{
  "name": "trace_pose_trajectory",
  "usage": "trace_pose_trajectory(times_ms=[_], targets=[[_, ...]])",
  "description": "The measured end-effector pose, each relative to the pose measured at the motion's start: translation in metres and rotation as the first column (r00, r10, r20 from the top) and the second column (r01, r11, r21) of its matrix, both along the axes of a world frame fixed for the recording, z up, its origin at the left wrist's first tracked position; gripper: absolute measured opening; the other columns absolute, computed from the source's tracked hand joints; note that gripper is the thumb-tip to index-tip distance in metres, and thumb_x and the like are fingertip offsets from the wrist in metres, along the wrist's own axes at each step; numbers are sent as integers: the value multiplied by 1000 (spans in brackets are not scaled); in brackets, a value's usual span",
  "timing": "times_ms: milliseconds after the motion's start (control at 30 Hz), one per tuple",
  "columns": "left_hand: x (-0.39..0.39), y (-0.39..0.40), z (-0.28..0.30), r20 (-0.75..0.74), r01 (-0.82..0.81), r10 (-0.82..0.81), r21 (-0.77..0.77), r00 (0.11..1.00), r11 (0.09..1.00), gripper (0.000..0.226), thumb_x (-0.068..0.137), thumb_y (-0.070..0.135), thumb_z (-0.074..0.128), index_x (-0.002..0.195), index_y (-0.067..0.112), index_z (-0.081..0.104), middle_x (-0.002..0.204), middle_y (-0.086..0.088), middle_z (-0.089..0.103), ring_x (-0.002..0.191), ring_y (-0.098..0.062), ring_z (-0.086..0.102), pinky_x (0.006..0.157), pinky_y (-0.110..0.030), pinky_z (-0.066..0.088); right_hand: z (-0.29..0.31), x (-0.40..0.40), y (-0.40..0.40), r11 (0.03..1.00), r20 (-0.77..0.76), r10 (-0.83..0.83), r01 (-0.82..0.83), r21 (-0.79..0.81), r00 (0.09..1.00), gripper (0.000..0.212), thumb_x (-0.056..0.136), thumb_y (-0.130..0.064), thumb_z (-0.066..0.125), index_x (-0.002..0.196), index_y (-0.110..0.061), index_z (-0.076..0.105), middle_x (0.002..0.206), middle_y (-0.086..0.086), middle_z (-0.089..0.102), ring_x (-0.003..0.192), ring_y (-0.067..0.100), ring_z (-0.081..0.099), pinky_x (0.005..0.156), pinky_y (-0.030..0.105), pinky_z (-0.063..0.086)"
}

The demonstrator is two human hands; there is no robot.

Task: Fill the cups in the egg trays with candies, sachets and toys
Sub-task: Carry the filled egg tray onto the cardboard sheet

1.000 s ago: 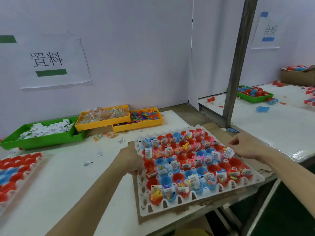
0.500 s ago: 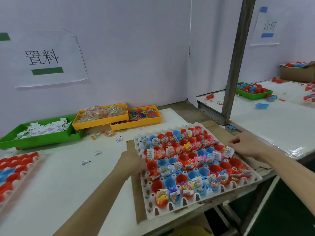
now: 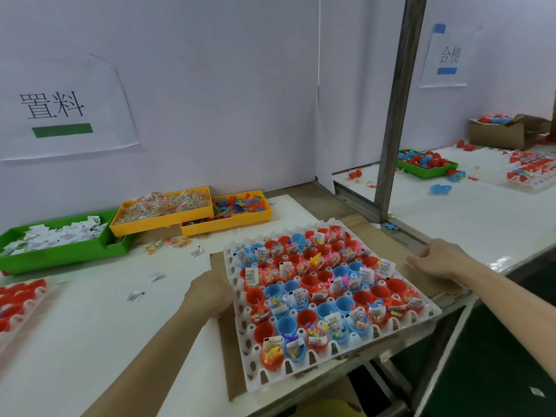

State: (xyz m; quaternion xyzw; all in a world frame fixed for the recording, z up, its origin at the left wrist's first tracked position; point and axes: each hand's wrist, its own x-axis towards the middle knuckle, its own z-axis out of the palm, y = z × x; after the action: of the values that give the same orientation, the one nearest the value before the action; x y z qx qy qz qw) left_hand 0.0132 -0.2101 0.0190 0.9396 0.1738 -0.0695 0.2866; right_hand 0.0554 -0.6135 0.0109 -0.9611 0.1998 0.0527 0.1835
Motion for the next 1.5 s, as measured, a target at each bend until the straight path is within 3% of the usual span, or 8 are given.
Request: trace_pose_trajectory(times_ms=[267,467,633,800,1000,1200,1400,1500], targets=[[11,11,-4,-46,-98,96,-63,994,993,20,95,15,59,80,7,48,79,-10,55,65,-18,53,47,-24,40,-3,0,-1,984,40,-36,28,176,999,32,97,-34,60,102,-2,67,104,17,68,98,29,60,88,40,48],[12,7,-8,-24,-85,85,-6,996,996,16,98,21,57,95,8,47,81,-5,49,73,-16,49,54,-24,38,-2,-11,-10,983,70,-29,16,181,997,34,97,-29,62,103,4,70,105,23,69,97,32,63,88,43,50],[12,0,-9,-6,-78,78,-79,997,994,21,98,21,56,83,9,48,84,-9,54,82,-23,59,67,-30,50,2,-20,-22,982,90,-24,7,188,996,27,98,-28,61,88,-5,70,94,12,68,87,23,60,69,33,46],[11,-11,-12,1,-48,48,-142,999,989,25,96,24,61,80,10,47,85,-12,60,75,-23,60,62,-29,49,6,-32,-40,979,74,-49,34,200,996,23,99,-27,60,99,-6,69,103,11,67,93,24,60,80,36,48],[10,-34,-13,5,3,-2,-178,1000,984,25,95,21,62,78,10,46,79,-10,59,74,-25,62,59,-27,49,8,-43,-64,971,49,-103,89,222,994,20,99,-26,60,90,-10,67,98,10,67,92,27,61,84,39,50],[12,-65,-12,9,55,-54,-223,998,973,26,91,18,66,73,11,49,69,-6,60,67,-22,62,58,-26,51,19,-47,-90,962,9,-163,157,225,987,29,99,-24,59,112,1,67,105,17,67,96,31,62,93,44,50],[17,-97,-11,33,32,-22,-336,999,941,27,91,17,69,77,13,46,76,-6,58,63,-19,63,42,-20,45,33,-30,-110,965,23,-195,188,181,980,35,98,-24,61,119,4,66,111,18,66,100,33,59,89,41,48],[19,-110,-13,44,19,-4,-364,999,931,28,91,17,69,78,14,44,79,-6,58,70,-22,65,46,-21,46,35,-19,-119,963,22,-219,213,163,975,38,97,-25,62,122,5,64,119,22,64,102,34,57,94,43,47]])
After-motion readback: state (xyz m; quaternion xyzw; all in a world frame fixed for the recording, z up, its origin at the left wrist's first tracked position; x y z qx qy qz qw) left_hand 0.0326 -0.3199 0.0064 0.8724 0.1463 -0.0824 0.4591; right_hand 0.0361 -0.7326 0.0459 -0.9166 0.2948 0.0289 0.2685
